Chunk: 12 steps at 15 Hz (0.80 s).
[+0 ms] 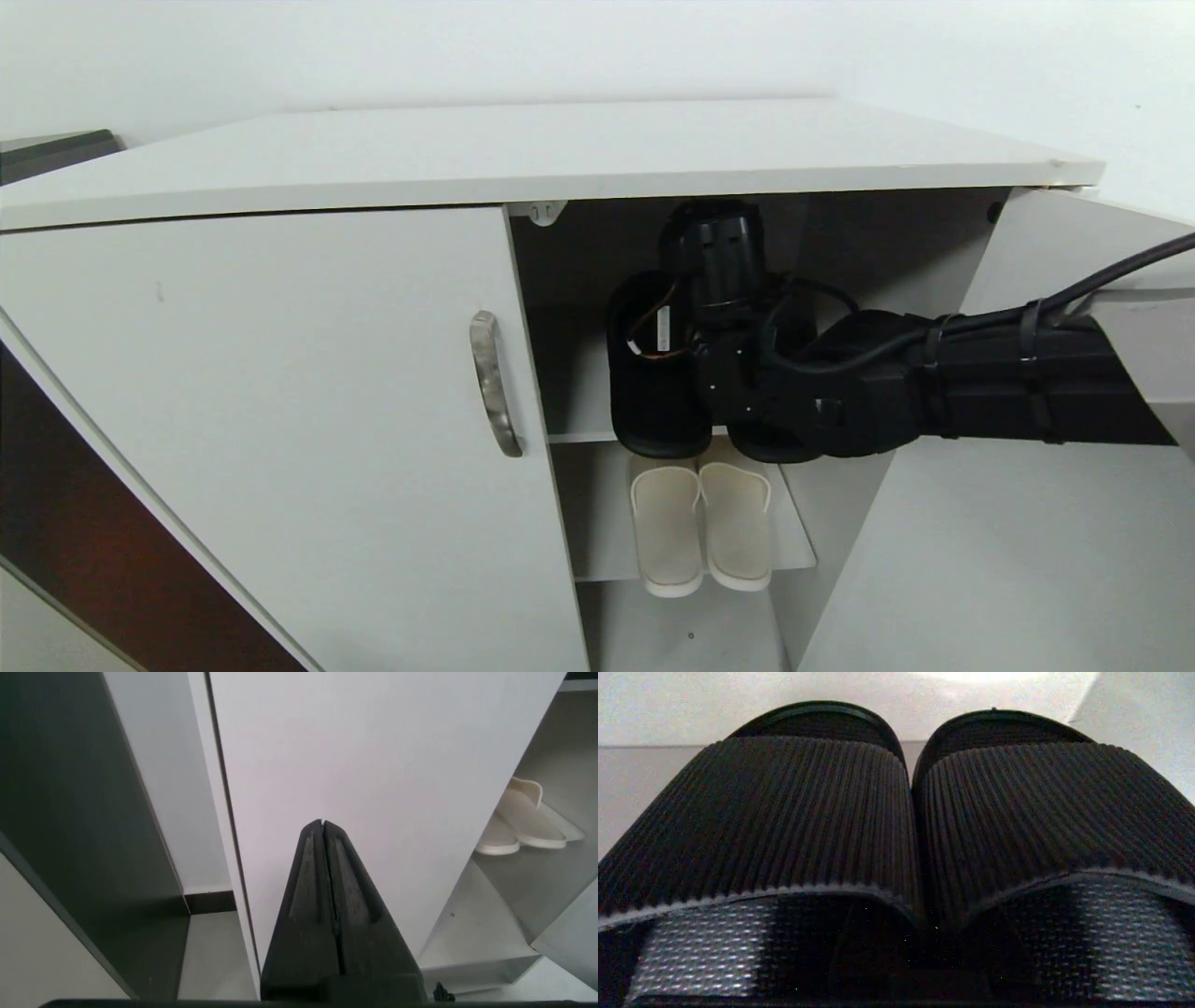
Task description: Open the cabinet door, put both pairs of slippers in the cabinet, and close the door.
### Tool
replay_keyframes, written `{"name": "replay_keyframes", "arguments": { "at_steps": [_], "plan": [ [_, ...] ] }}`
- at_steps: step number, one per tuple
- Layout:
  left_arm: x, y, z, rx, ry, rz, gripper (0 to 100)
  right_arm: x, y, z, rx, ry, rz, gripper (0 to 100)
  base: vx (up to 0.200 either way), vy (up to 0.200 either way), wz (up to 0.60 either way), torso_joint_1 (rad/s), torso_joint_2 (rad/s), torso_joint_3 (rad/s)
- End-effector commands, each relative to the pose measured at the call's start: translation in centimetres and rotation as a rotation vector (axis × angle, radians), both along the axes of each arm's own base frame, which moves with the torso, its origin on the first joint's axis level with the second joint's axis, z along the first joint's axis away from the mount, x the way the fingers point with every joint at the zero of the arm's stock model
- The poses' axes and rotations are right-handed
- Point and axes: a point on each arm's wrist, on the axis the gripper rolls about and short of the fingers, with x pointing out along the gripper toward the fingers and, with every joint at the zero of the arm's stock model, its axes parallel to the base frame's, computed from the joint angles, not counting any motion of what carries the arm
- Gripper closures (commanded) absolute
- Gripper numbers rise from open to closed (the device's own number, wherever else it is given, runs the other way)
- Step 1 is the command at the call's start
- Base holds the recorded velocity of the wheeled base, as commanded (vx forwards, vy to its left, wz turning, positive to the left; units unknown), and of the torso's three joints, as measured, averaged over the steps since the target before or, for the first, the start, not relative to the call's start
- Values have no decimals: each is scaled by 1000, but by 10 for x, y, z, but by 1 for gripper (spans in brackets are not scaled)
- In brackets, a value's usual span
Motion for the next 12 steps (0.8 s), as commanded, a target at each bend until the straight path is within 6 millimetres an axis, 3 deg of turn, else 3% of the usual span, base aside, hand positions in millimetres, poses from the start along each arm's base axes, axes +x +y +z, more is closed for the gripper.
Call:
{"name": "replay_keyframes", "arguments": {
  "at_steps": [1,10,11,12],
  "plan": [
    [0,0,0,0,1,2,100,9,3,-11,-12,15,1,100,0,0,0,0,0,0],
    [0,0,0,1,1,2,100,25,2,-22,-21,24,-24,100,0,0,0,0,0,0],
    [0,0,0,1,1,2,100,25,2,-22,-21,24,-24,0,0,0,0,0,0,0],
    [0,0,0,0,1,2,100,25,2,-22,-21,24,-24,0,0,0,0,0,0,0]
  ]
}}
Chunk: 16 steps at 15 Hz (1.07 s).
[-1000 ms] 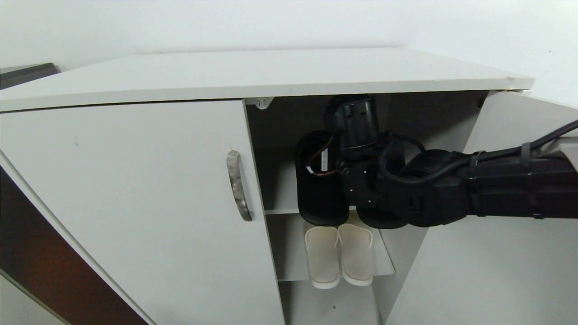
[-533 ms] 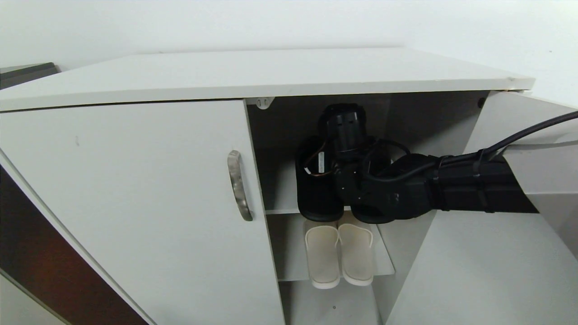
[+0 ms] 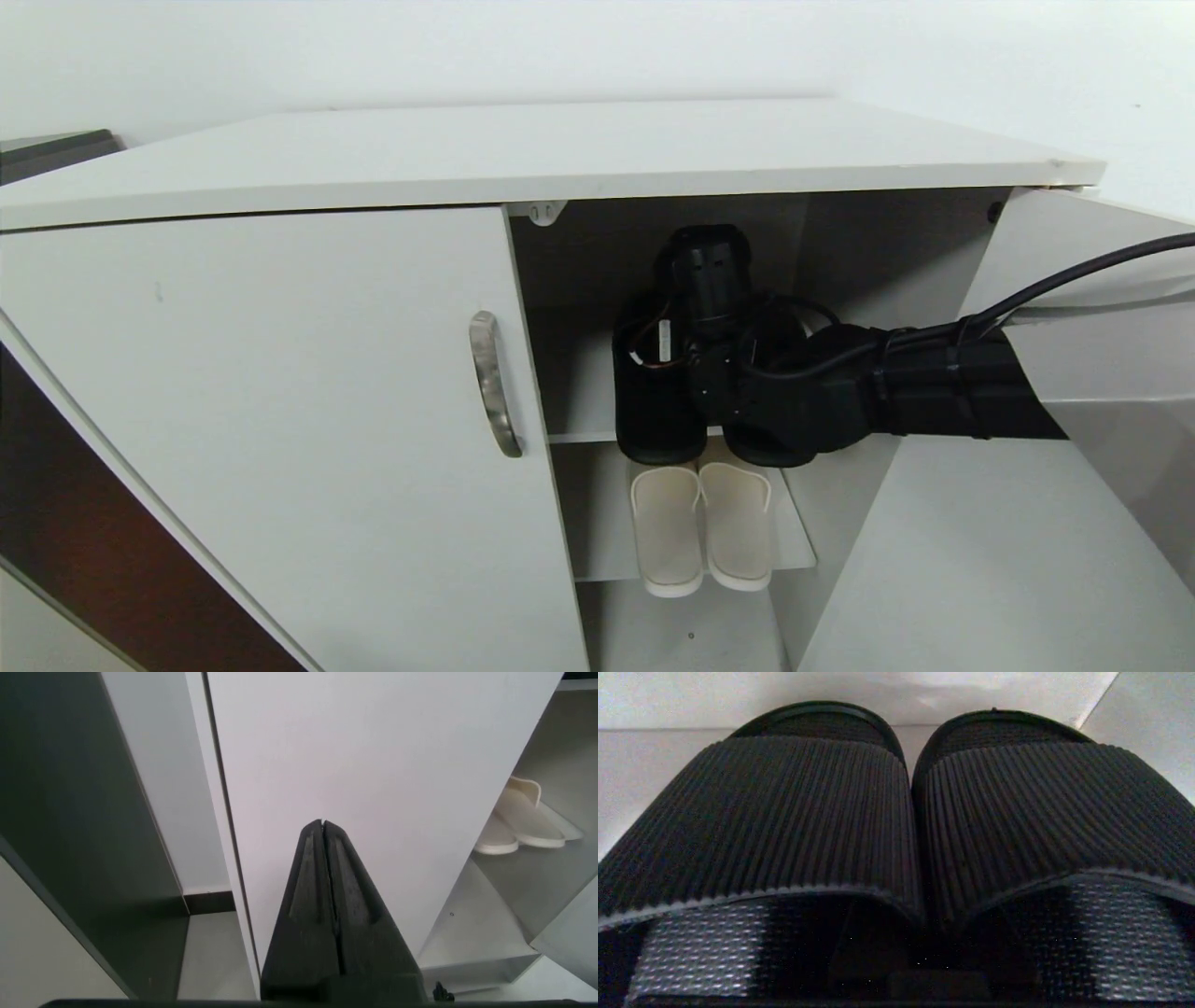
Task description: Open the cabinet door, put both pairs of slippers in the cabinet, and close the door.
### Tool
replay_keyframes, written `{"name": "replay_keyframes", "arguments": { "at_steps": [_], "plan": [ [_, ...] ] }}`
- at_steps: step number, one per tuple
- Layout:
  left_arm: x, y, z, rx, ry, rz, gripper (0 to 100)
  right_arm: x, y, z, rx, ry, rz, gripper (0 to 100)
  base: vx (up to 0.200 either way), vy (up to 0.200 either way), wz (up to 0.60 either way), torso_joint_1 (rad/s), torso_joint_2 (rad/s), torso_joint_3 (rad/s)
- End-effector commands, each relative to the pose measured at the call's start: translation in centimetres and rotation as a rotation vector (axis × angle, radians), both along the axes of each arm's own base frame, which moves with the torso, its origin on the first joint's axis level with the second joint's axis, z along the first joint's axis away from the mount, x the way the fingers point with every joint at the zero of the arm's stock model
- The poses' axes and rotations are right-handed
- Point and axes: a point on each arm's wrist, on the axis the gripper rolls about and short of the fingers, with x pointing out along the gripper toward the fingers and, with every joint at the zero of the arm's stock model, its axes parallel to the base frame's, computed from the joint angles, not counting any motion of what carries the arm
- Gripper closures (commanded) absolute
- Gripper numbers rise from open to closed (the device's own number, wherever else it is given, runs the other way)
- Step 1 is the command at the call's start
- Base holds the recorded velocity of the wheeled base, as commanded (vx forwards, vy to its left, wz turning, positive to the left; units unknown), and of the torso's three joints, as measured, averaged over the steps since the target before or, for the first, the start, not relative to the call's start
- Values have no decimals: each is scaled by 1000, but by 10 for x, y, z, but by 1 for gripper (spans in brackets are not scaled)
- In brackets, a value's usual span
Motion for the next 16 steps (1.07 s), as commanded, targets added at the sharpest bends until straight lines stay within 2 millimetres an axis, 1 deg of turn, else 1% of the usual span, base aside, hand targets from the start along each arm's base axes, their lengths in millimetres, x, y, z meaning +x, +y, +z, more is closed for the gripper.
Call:
{"name": "replay_keyframes", "arguments": {
  "at_steps": [1,3,4,7,10,12,13,14,15,16],
  "plan": [
    [0,0,0,-1,1,-1,100,0,0,-1,-1,1,-1,0,0,0,0,0,0,0],
    [0,0,0,-1,1,-1,100,-3,1,-2,-5,6,3,0,0,0,0,0,0,0],
    [0,0,0,-1,1,-1,100,-8,0,0,-7,8,11,0,0,0,0,0,0,0],
    [0,0,0,-1,1,1,100,-35,-4,9,-14,14,41,0,0,0,0,0,0,0],
    [0,0,0,-2,1,1,100,-69,-16,22,-8,16,76,0,0,0,0,0,0,0],
    [0,0,0,-1,1,-2,100,-100,-28,27,4,16,114,0,0,0,0,0,0,0],
    [0,0,0,-2,1,-1,100,-120,-36,30,9,22,152,0,0,0,0,0,0,0],
    [0,0,0,-2,1,-2,100,-137,-42,29,22,34,188,100,0,0,0,0,0,0],
    [0,0,0,-2,1,-2,100,-150,-48,30,44,44,235,100,0,0,0,0,0,0],
    [0,0,0,-2,1,-2,100,-156,-52,30,49,53,265,100,0,0,0,0,0,0]
  ]
}}
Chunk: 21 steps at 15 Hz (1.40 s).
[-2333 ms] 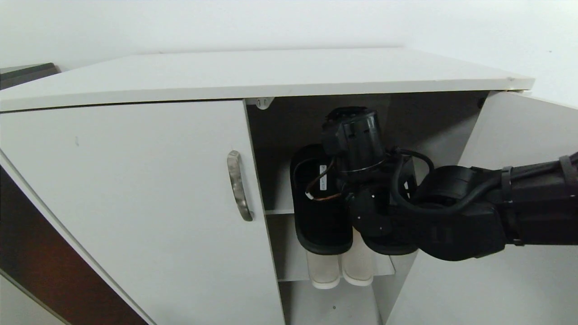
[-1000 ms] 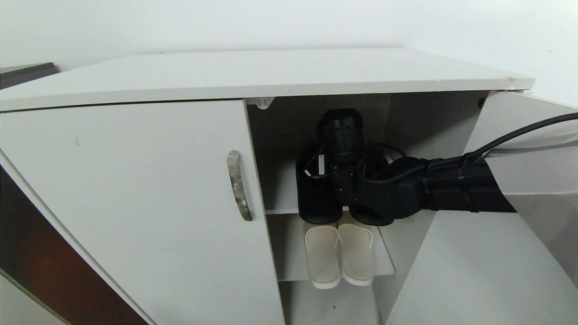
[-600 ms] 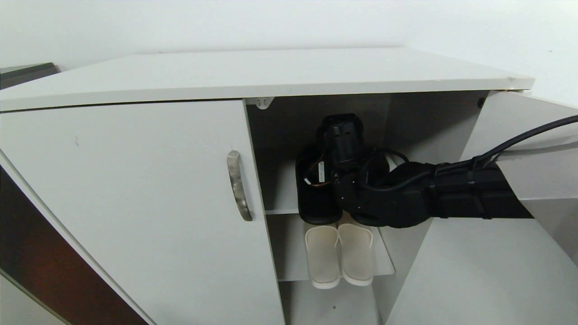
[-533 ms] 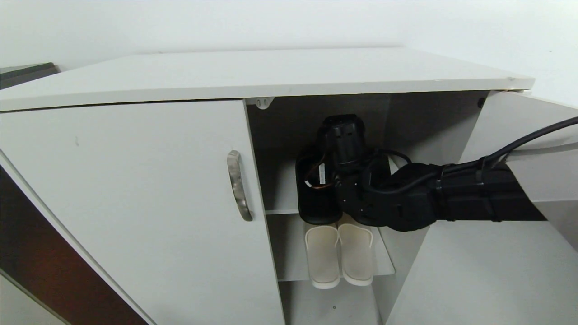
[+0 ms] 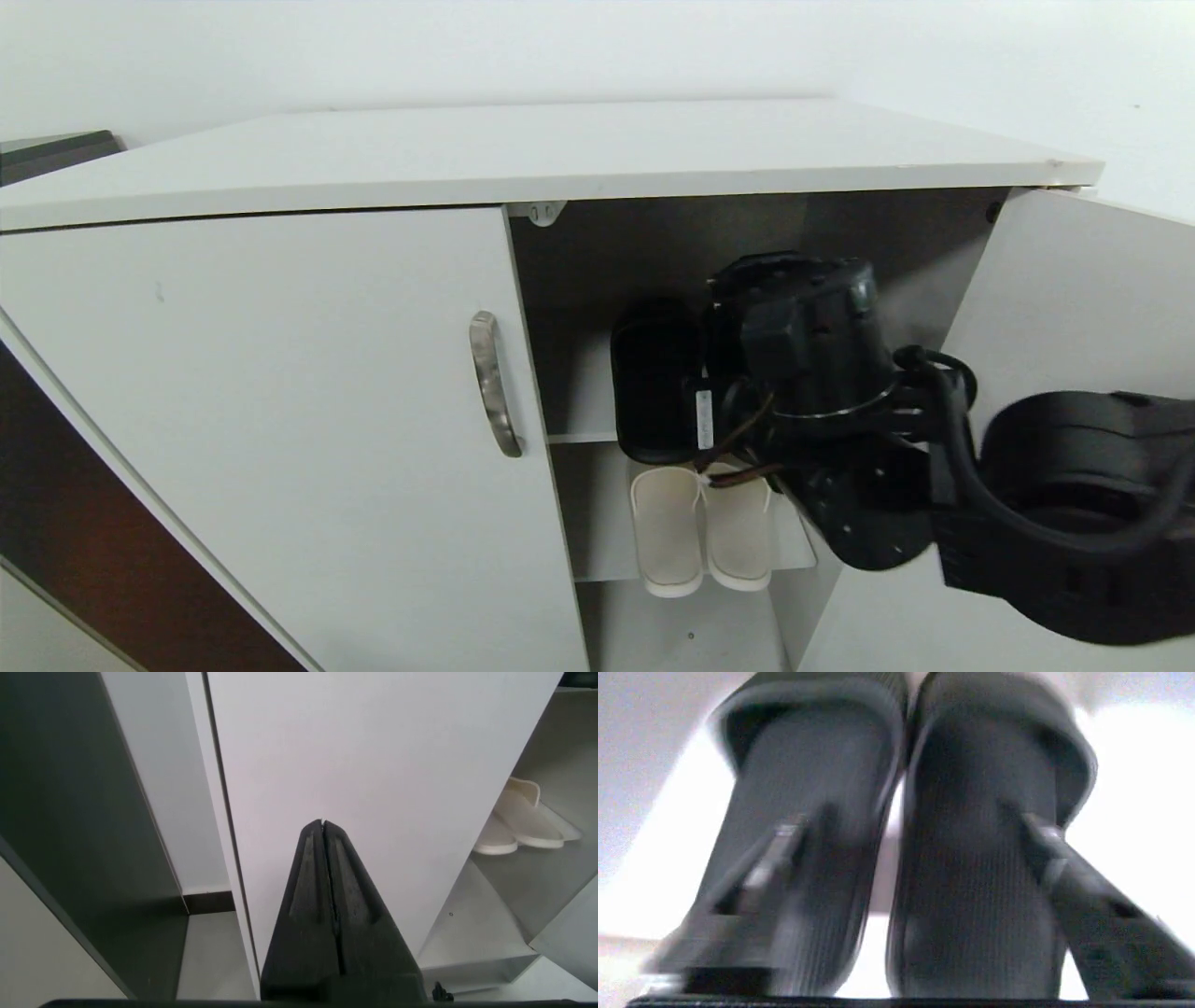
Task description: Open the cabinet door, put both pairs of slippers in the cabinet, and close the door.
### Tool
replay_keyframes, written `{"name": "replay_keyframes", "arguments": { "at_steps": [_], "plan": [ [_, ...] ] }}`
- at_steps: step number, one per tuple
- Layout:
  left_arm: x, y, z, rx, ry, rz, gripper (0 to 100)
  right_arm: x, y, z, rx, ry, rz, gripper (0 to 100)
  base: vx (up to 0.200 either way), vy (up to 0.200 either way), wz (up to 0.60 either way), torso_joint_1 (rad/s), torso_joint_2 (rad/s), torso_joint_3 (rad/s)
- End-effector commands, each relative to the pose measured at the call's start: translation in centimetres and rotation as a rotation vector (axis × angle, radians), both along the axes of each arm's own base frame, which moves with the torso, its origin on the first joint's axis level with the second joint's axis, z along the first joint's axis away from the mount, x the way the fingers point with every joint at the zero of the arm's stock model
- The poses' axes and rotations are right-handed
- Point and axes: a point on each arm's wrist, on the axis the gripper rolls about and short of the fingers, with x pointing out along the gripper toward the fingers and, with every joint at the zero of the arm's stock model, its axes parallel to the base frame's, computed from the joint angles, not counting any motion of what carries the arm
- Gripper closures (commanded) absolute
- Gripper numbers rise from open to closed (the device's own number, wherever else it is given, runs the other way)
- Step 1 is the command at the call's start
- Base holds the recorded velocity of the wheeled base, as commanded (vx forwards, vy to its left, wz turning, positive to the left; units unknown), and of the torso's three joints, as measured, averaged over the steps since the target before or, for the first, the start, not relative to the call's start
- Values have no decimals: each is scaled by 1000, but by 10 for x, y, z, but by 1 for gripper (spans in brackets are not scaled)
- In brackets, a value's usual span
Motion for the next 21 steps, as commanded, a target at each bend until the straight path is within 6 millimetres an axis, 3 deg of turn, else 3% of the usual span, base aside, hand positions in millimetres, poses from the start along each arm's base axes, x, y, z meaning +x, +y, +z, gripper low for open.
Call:
{"name": "replay_keyframes", "arguments": {
  "at_steps": [1,4,9,17,21],
  "plan": [
    [0,0,0,-1,1,0,100,-42,-35,15,67,23,167,100,0,0,0,0,0,0],
    [0,0,0,-1,1,1,100,-49,-54,4,77,100,320,100,0,0,0,0,0,0],
    [0,0,0,-1,1,1,100,-43,-45,-10,46,131,318,100,0,0,0,0,0,0],
    [0,0,0,1,1,1,100,-41,-43,-14,45,130,314,100,0,0,0,0,0,0],
    [0,0,0,-1,1,0,100,-41,-43,-16,40,133,313,100,-200,0,0,2,4,1]
  ]
}}
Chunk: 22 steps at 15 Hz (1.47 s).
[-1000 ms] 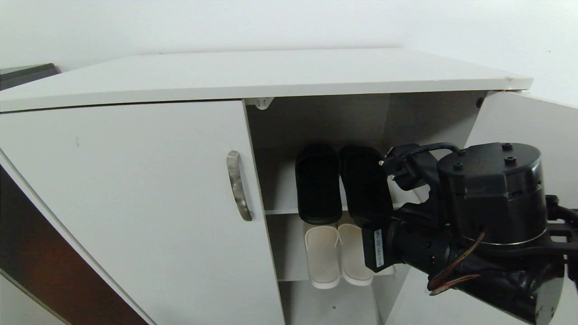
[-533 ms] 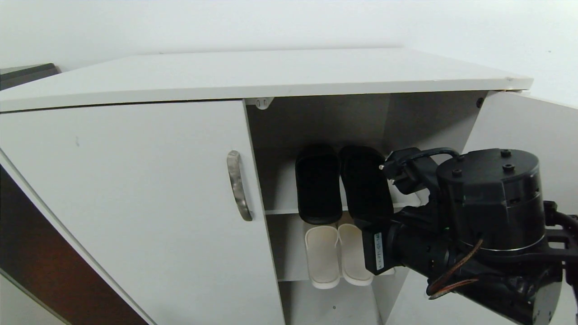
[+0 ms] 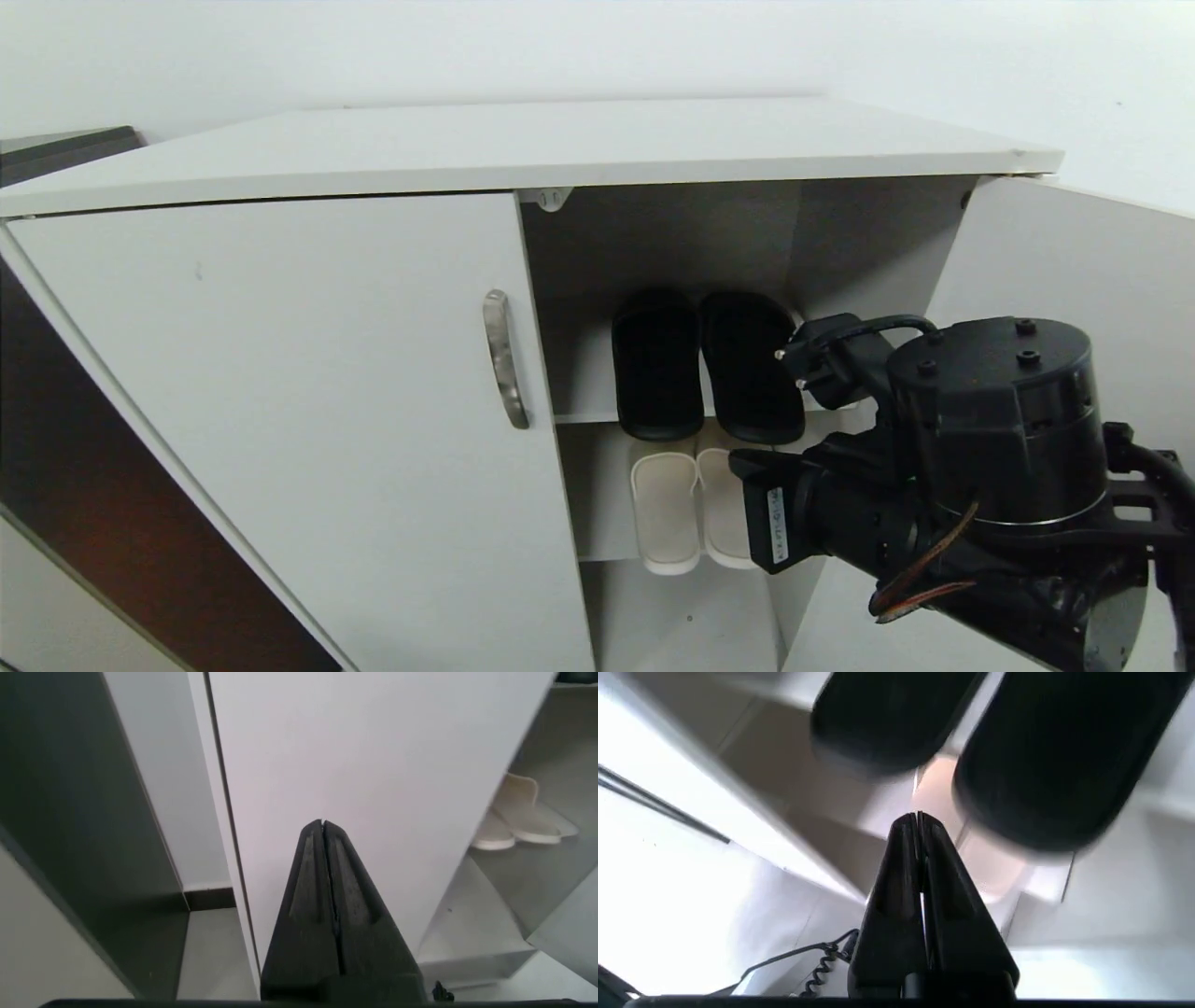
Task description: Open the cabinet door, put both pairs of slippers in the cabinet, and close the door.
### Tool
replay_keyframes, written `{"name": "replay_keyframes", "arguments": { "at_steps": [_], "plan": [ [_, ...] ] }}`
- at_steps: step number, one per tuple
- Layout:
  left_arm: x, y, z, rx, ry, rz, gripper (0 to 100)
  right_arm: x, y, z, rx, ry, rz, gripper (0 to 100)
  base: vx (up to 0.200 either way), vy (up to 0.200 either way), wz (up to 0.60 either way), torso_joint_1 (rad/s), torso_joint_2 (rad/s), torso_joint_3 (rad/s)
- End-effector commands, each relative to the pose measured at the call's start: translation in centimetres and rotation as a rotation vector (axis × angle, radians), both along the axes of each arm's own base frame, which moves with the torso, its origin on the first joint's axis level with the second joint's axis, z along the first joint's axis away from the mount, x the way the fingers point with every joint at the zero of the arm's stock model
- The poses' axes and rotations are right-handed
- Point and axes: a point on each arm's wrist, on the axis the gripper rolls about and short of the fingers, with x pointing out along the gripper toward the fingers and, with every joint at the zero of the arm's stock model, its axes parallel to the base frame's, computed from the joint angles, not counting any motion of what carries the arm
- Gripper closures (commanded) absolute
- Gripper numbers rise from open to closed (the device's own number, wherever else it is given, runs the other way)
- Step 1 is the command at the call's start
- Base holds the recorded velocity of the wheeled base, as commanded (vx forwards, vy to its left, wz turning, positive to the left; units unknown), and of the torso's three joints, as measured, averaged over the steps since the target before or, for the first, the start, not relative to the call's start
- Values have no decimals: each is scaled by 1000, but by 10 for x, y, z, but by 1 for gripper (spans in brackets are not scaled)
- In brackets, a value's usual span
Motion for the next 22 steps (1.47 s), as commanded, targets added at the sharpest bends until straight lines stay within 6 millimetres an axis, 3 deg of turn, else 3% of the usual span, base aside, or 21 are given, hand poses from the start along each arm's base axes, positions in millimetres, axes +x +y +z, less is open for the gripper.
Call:
{"name": "replay_keyframes", "arguments": {
  "at_steps": [1,17,22],
  "plan": [
    [0,0,0,-1,1,-1,100,1,1,-2,-8,5,-1,100,-200,0,0,-2,7,7],
    [0,0,0,1,1,1,100,2,-5,-11,-28,10,-16,100,-200,0,0,2,4,2],
    [0,0,0,1,1,2,100,5,-9,-19,-41,-16,-22,100,0,0,0,0,0,0]
  ]
}}
